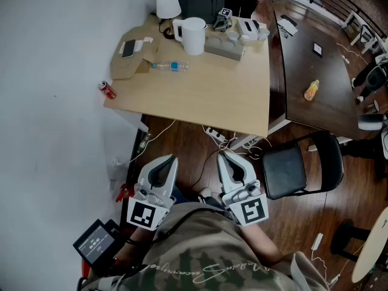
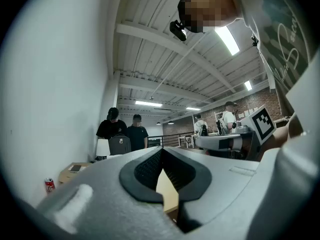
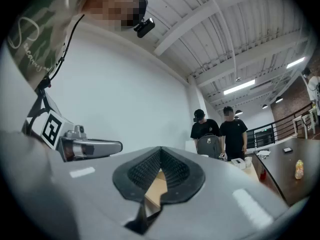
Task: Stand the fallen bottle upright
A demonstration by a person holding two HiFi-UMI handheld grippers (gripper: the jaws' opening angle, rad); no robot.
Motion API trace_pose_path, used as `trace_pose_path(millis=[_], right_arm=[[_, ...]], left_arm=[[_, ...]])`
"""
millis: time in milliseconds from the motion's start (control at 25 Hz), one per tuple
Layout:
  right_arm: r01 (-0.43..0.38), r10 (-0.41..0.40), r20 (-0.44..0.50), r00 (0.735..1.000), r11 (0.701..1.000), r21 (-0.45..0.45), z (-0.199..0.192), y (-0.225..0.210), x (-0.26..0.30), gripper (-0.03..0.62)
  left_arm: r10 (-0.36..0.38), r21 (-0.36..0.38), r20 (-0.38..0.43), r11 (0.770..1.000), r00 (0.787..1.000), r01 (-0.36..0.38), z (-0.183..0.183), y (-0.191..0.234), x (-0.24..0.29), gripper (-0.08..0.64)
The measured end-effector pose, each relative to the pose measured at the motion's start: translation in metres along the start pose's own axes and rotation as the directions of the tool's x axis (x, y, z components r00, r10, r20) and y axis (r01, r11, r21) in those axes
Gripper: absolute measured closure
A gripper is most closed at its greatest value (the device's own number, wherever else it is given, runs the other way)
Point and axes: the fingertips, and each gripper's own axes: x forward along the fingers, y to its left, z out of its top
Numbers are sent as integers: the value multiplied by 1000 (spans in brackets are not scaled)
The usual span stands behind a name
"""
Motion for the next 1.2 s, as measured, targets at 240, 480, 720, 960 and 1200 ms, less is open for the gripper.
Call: trace_pose_path(millis=[240, 480, 720, 960, 1200], right_arm=[[-25, 25, -17, 1000, 1000, 20, -12, -6, 8, 588], [11, -9, -55, 998, 999, 42, -25, -25, 27, 588], [24, -23, -72, 997, 1000, 15, -27, -36, 69, 588], [41, -40, -101, 994, 999, 3, -34, -52, 126, 588], [-10, 9, -106, 994, 1000, -11, -34, -43, 198, 588]], left_arm=[[22, -7, -18, 1000, 1000, -22, -10, 11, 6, 558], [12, -9, -4, 1000, 1000, -12, -16, 31, 27, 560], [-23, -24, 17, 999, 1000, 24, -13, 70, 61, 560], [-46, -23, 26, 999, 999, 46, -10, 116, 98, 560], [-35, -63, 76, 997, 996, 40, 2, 182, 122, 560]])
